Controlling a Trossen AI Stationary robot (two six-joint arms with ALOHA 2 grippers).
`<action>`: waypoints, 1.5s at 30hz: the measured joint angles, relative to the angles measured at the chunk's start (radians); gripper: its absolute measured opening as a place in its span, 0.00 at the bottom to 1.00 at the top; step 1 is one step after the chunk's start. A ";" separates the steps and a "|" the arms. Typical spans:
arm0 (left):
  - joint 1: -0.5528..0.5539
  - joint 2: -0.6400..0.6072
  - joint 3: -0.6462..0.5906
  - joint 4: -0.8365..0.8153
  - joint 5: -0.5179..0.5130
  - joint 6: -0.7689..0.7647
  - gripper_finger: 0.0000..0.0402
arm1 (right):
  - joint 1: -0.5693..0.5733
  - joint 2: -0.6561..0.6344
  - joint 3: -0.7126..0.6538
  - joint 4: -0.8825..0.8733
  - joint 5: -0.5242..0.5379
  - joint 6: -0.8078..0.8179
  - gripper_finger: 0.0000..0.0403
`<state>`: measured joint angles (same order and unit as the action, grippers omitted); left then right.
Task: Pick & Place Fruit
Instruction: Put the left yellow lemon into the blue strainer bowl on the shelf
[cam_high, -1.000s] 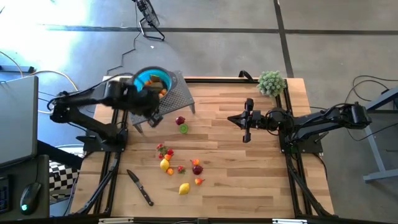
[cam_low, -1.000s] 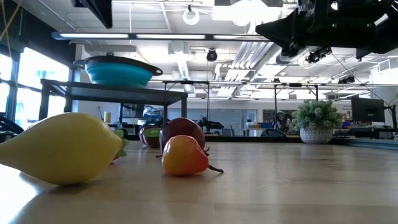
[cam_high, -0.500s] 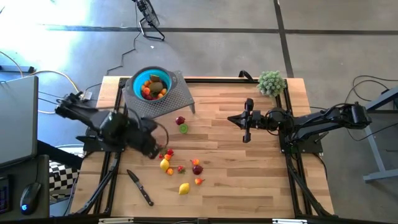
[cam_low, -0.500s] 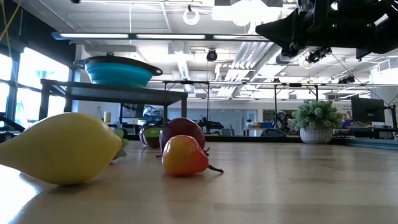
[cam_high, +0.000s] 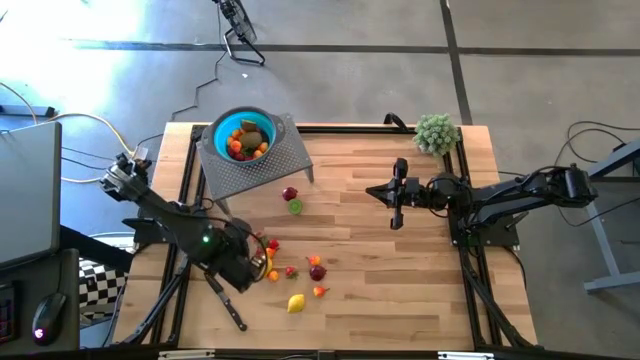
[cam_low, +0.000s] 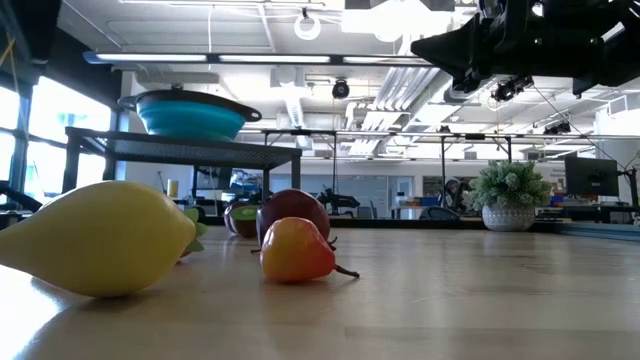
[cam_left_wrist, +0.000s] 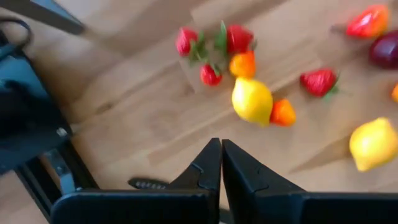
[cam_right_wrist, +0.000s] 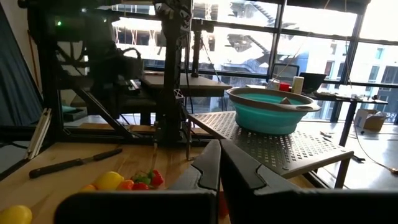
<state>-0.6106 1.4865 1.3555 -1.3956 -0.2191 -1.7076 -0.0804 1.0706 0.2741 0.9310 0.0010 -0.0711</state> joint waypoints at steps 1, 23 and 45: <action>0.000 0.010 -0.005 0.014 0.016 0.013 0.03 | 0.000 0.000 0.000 0.000 0.000 0.000 0.01; 0.002 0.128 -0.008 -0.035 0.064 0.263 0.14 | 0.000 0.000 0.000 0.000 0.000 0.019 0.01; 0.002 0.128 -0.008 0.062 -0.007 0.042 0.75 | 0.000 0.000 0.000 0.000 0.000 0.025 0.01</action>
<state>-0.6086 1.6146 1.3479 -1.3341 -0.2261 -1.6661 -0.0807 1.0706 0.2741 0.9306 0.0008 -0.0460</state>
